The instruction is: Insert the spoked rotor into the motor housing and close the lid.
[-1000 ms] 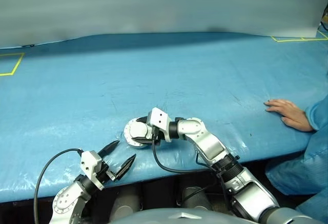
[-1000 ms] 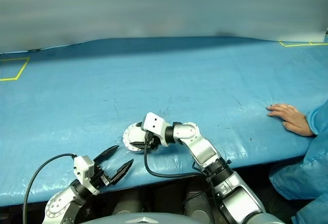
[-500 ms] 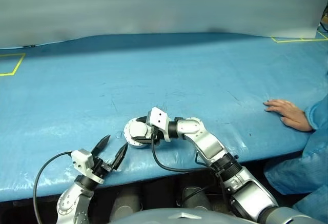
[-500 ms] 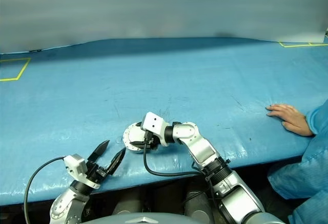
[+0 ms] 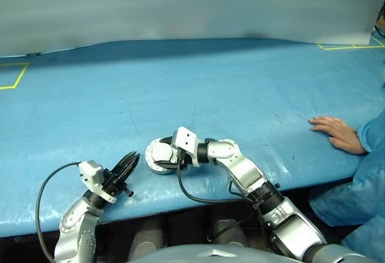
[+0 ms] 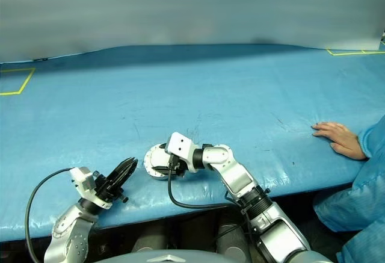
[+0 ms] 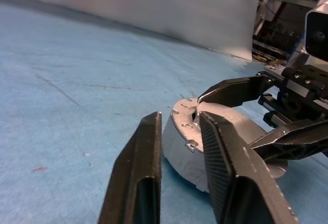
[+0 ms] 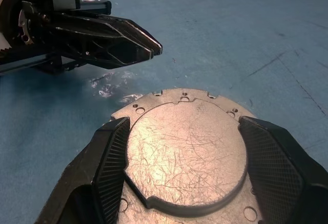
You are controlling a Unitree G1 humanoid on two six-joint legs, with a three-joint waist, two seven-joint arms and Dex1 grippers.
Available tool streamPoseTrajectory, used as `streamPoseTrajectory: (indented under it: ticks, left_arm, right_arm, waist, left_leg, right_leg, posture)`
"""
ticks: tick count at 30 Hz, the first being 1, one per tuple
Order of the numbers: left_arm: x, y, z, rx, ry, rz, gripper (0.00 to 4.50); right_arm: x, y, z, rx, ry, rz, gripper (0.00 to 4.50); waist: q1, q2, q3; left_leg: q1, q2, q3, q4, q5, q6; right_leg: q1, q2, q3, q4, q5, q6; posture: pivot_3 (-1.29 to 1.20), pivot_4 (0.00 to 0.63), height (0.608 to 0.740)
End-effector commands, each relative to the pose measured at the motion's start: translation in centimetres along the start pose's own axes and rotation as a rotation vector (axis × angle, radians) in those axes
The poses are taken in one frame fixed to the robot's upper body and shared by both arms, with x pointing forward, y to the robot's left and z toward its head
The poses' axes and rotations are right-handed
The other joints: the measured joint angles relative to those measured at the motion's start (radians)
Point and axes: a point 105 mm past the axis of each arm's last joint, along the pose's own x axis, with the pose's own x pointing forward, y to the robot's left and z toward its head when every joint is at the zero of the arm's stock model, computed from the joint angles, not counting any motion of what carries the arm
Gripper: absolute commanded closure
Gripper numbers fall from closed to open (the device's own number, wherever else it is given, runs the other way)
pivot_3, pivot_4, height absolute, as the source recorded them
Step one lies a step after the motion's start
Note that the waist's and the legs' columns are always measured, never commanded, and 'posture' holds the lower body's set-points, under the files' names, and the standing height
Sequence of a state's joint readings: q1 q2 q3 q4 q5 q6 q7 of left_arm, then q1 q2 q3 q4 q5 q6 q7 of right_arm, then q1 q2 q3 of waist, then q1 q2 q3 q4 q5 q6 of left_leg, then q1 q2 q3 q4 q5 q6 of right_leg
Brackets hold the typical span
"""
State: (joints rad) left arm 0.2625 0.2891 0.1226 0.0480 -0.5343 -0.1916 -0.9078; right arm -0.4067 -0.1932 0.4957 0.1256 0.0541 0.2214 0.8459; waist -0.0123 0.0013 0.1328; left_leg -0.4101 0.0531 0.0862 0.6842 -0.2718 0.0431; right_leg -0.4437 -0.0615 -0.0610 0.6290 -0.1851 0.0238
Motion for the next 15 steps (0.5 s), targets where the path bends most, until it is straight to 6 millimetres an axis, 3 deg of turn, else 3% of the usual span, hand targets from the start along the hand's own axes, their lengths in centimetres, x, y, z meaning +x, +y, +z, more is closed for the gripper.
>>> streamPoseTrajectory:
  ticks: [1,10,15]
  left_arm:
    - [1.0,-0.3,0.4,0.069,0.003,-0.063,4.47]
    - [1.3,-1.6,-2.5,0.149,0.213,-0.203,4.47]
    - [1.2,-1.8,-3.0,0.17,0.24,-0.202,4.47]
  right_arm:
    - [-0.3,-0.2,-1.7,0.02,0.063,-0.029,1.28]
    - [-0.5,-0.3,-1.6,0.023,0.056,-0.047,1.28]
    - [-0.5,-0.2,-1.6,0.036,0.05,-0.047,1.28]
  waist:
    - [0.0,0.0,0.0]
    - [0.002,0.0,0.0]
    - [0.002,0.001,-0.001]
  left_leg:
    - [0.0,0.0,0.0,0.0,0.0,0.0]
    - [0.0,0.0,0.0,0.0,0.0,0.0]
    - [0.002,0.0,0.0,0.0,0.0,0.0]
  right_leg:
    - [0.0,0.0,0.0,0.0,0.0,0.0]
    - [0.001,0.0,0.0,0.0,0.0,0.0]
    - [0.002,-0.002,0.0,0.0,0.0,0.0]
  posture:
    - [0.0,0.15,0.74]
    - [0.0,0.15,0.74]
    - [0.0,0.15,0.74]
